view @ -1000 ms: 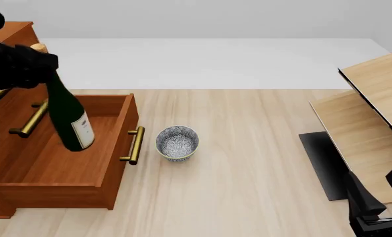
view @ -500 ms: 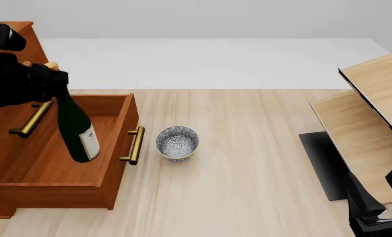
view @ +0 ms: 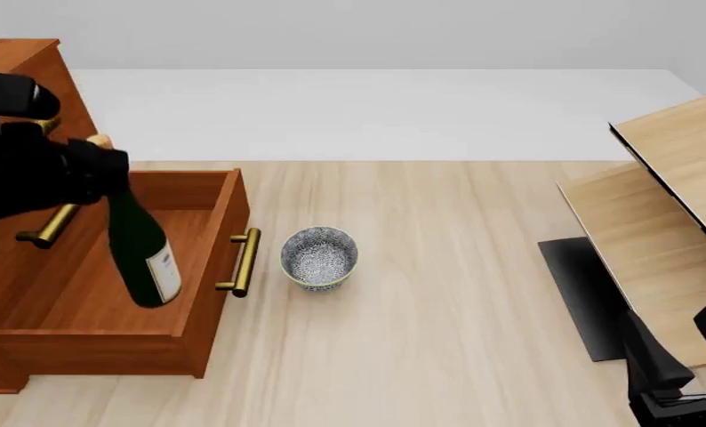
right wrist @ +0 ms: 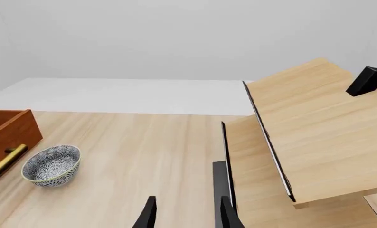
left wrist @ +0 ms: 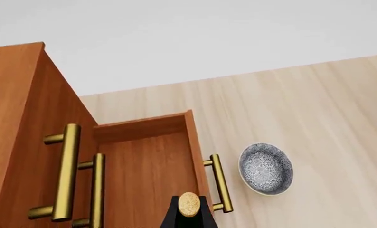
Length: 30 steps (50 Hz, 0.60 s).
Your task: Put the wine bottle in the bottom drawer of the cabinet.
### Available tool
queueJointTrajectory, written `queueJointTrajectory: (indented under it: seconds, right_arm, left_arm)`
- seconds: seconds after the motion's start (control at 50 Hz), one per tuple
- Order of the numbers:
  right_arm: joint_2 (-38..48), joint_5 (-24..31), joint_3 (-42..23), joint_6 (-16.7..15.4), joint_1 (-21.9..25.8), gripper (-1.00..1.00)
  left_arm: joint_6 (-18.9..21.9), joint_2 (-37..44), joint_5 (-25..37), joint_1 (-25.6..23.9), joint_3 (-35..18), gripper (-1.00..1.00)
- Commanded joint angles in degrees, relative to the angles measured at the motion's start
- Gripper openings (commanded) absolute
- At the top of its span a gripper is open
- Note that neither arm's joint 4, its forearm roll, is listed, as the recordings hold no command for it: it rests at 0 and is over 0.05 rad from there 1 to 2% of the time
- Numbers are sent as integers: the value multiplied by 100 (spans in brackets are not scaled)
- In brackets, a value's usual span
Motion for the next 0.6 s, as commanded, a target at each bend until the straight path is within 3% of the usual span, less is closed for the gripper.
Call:
queueJointTrajectory:
  seconds: [0.02,0.6]
  right_arm:
    - [-13,7,0,-7,-4,100]
    - [-36,28,0,-16,-3,100]
  left_arm:
    - [92,-145,-40,120,86,-100]
    - [95,-39,-287,95,438,-100]
